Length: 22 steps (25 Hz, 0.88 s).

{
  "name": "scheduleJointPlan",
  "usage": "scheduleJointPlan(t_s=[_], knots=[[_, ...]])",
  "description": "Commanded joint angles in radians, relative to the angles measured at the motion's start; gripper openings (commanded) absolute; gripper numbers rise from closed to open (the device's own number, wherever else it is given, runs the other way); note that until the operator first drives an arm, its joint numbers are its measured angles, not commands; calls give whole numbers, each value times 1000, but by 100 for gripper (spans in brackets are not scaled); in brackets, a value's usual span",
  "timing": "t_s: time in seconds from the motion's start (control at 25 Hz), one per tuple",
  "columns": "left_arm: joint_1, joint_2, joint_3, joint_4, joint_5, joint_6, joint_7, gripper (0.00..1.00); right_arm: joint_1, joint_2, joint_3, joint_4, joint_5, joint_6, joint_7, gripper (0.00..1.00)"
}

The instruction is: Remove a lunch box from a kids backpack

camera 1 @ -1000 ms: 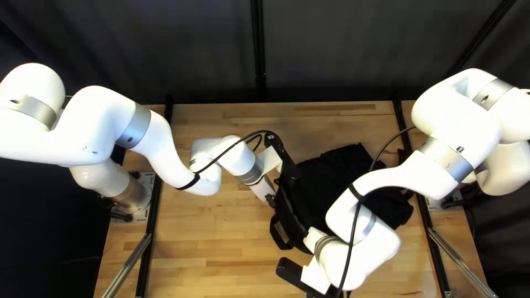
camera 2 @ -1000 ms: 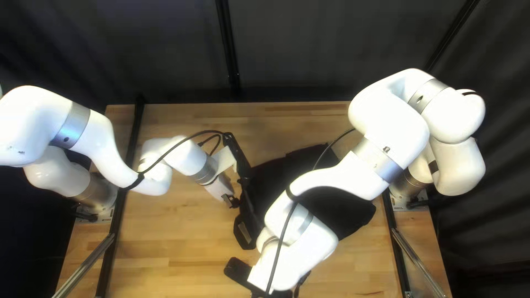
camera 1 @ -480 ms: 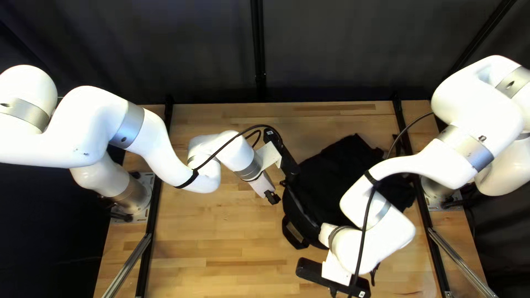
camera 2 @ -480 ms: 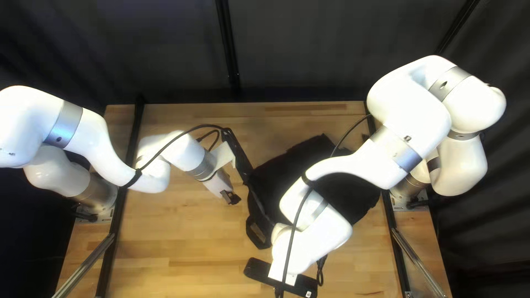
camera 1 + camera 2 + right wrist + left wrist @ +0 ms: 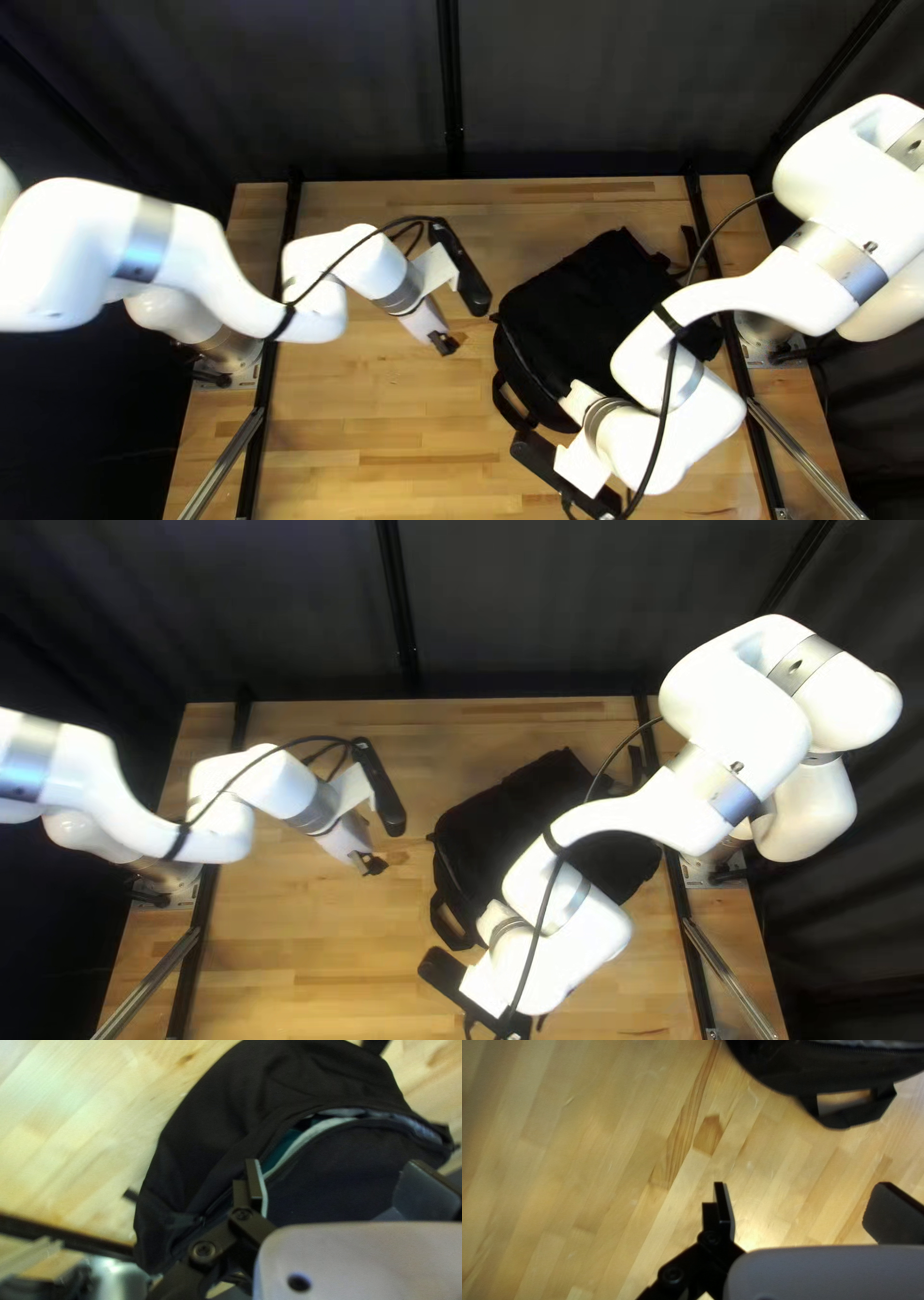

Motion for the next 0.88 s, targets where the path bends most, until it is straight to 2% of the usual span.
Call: scheduleJointPlan(t_s=[0.04, 0.24, 0.84, 0.88], knots=[[-36, -151, 39, -33, -1, 144, -1, 100, 35, 20, -31, -35, -109, -17, 203, 100], [-39, -196, 35, -31, 9, 192, -19, 100, 41, 22, -48, -55, -158, -15, 300, 100], [-35, -138, 0, -46, -14, 110, -44, 100, 45, -16, -64, -73, -176, 73, 382, 100], [-34, -125, -7, -44, -17, 97, -48, 100, 45, -23, -65, -75, -175, 82, 381, 96]])
